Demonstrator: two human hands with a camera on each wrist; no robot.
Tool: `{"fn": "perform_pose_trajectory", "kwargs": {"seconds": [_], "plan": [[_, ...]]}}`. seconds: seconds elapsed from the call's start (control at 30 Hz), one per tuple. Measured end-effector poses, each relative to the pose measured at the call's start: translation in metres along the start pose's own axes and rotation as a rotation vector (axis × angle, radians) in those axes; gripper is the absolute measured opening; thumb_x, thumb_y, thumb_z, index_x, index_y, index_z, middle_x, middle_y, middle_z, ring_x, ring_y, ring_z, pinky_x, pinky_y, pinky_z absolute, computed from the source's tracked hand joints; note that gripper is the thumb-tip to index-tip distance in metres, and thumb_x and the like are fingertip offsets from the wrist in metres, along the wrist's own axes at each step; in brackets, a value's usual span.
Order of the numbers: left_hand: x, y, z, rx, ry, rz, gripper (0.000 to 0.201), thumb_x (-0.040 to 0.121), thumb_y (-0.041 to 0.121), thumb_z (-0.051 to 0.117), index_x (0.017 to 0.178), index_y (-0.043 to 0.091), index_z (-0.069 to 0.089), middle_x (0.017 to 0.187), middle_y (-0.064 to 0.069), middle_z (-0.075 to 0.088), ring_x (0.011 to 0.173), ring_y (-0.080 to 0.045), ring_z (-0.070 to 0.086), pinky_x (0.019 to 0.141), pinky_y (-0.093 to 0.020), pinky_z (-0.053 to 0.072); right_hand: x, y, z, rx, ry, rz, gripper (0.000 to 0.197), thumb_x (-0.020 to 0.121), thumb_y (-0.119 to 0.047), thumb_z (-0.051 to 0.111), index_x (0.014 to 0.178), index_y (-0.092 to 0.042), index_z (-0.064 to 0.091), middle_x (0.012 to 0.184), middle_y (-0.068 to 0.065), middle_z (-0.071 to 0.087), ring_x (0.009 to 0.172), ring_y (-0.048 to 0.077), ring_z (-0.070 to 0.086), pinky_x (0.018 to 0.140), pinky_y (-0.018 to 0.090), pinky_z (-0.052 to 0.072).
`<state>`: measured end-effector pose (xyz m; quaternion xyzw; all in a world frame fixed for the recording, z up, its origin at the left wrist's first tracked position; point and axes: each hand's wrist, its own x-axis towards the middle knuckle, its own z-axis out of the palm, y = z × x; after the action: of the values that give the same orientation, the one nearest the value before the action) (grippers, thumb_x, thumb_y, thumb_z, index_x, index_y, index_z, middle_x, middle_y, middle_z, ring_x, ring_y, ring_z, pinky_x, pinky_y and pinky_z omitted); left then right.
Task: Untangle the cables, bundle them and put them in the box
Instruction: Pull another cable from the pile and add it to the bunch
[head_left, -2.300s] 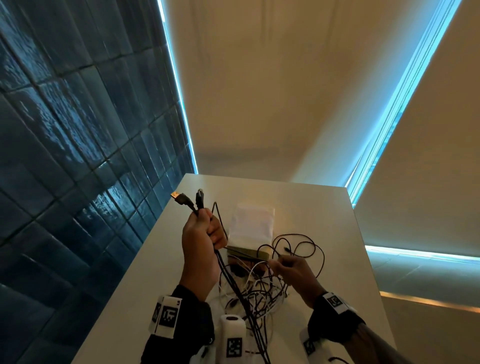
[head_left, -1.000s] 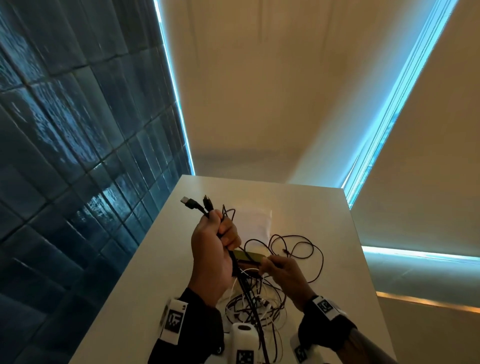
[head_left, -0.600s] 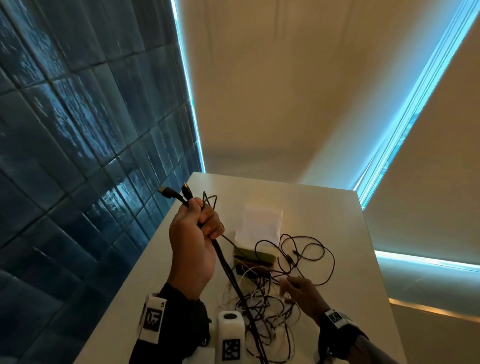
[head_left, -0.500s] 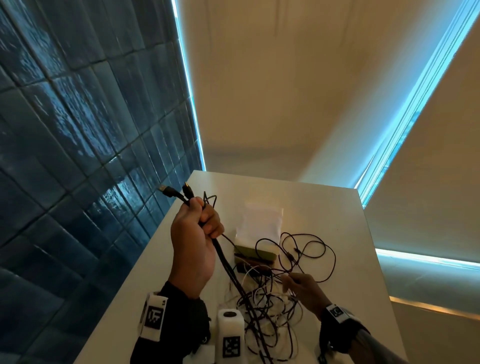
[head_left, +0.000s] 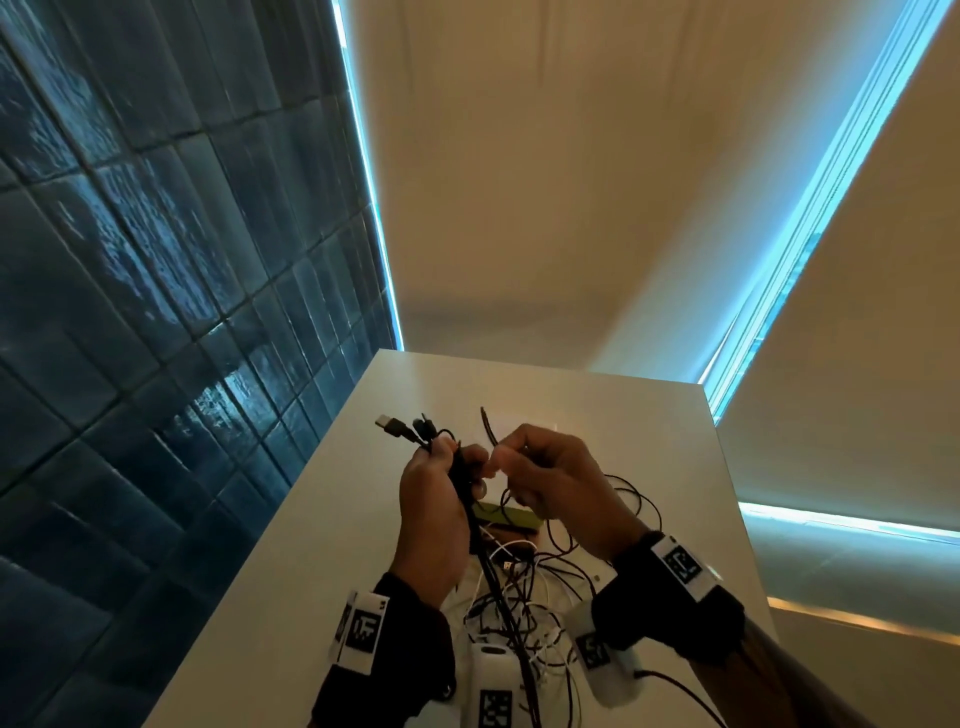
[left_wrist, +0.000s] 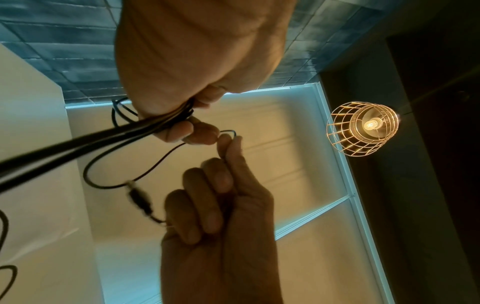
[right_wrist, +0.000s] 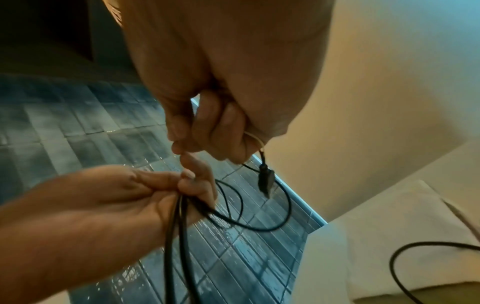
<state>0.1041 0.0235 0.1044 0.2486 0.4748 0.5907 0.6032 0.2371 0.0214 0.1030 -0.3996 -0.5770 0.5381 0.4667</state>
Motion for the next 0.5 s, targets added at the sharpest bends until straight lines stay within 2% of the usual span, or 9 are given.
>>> {"fn": "perform_pose_trajectory", "kwargs": {"seconds": [0.07,0.17,0.23,0.3,0.33,0.37,0.4,0.43,0.5], "plan": [[-0.002,0.002,0.002,-0.012,-0.020,-0.002,0.025,0.105,0.018,0.035,0.087,0.009,0.051,0.069,-0.009,0.061,0.058,-0.019,0.048,0.056,-0.030,0.036,-0.010,0.003,0.002,0.046,-0.045,0.039,0.021,0.094,-0.016,0.055,0.085,0.003,0.057,0.054,0.000,0.042,0.045,0.009,0.035,0.044,0.017,0.033],[-0.003,0.004,0.000,-0.022,-0.104,0.005,0.025,0.105,0.015,0.032,0.086,0.010,0.046,0.066,-0.008,0.060,0.058,-0.020,0.048,0.055,-0.030,0.034,-0.031,0.021,-0.002,0.026,0.008,0.115,0.025,0.096,-0.018,0.050,0.079,0.000,0.052,0.053,-0.009,0.052,0.044,-0.001,0.045,0.046,0.017,0.036],[-0.002,0.007,-0.004,0.048,-0.164,0.045,0.027,0.105,0.015,0.031,0.084,0.008,0.046,0.065,-0.008,0.059,0.057,-0.020,0.048,0.055,-0.031,0.034,-0.053,0.043,-0.014,-0.017,0.123,0.168,0.030,0.092,-0.032,0.052,0.080,-0.005,0.055,0.054,-0.010,0.050,0.048,0.003,0.040,0.050,0.022,0.037],[0.001,0.011,-0.010,0.176,-0.201,0.118,0.029,0.105,0.016,0.030,0.085,0.006,0.049,0.066,-0.011,0.062,0.057,-0.021,0.054,0.056,-0.032,0.040,-0.084,0.068,-0.039,-0.012,0.309,0.238,0.034,0.085,-0.039,0.054,0.083,-0.005,0.060,0.056,-0.005,0.039,0.050,0.010,0.034,0.052,0.026,0.043],[0.003,0.013,-0.012,0.238,-0.212,0.154,0.030,0.105,0.017,0.030,0.087,0.004,0.051,0.068,-0.013,0.065,0.059,-0.023,0.058,0.057,-0.032,0.044,-0.102,0.081,-0.054,0.020,0.395,0.277,0.036,0.083,-0.037,0.055,0.086,-0.002,0.060,0.056,-0.001,0.033,0.048,0.011,0.030,0.047,0.024,0.041],[0.005,0.016,-0.014,0.289,-0.221,0.183,0.031,0.105,0.017,0.030,0.090,0.003,0.052,0.071,-0.014,0.068,0.062,-0.025,0.062,0.058,-0.032,0.048,-0.120,0.092,-0.069,0.080,0.480,0.311,0.039,0.081,-0.033,0.056,0.090,0.004,0.058,0.054,0.000,0.028,0.044,0.011,0.026,0.039,0.021,0.033],[0.007,0.017,-0.016,0.325,-0.230,0.196,0.030,0.106,0.017,0.029,0.093,0.002,0.052,0.074,-0.015,0.071,0.065,-0.028,0.066,0.058,-0.031,0.051,-0.138,0.099,-0.084,0.141,0.558,0.354,0.044,0.079,-0.029,0.057,0.094,0.011,0.054,0.051,0.000,0.025,0.040,0.009,0.021,0.036,0.017,0.024],[0.009,0.018,-0.016,0.357,-0.241,0.199,0.030,0.106,0.018,0.028,0.094,0.004,0.051,0.077,-0.016,0.072,0.068,-0.030,0.068,0.058,-0.031,0.053,-0.155,0.105,-0.098,0.198,0.625,0.384,0.046,0.078,-0.026,0.057,0.096,0.016,0.050,0.048,-0.001,0.023,0.035,0.008,0.019,0.038,0.013,0.018],[0.013,0.018,-0.014,0.425,-0.265,0.207,0.029,0.107,0.019,0.027,0.093,0.007,0.049,0.079,-0.017,0.074,0.071,-0.034,0.071,0.059,-0.031,0.055,-0.190,0.114,-0.120,0.205,0.779,0.446,0.041,0.086,-0.021,0.055,0.097,0.018,0.048,0.040,-0.003,0.024,0.027,0.007,0.020,0.039,0.012,0.017]]}}
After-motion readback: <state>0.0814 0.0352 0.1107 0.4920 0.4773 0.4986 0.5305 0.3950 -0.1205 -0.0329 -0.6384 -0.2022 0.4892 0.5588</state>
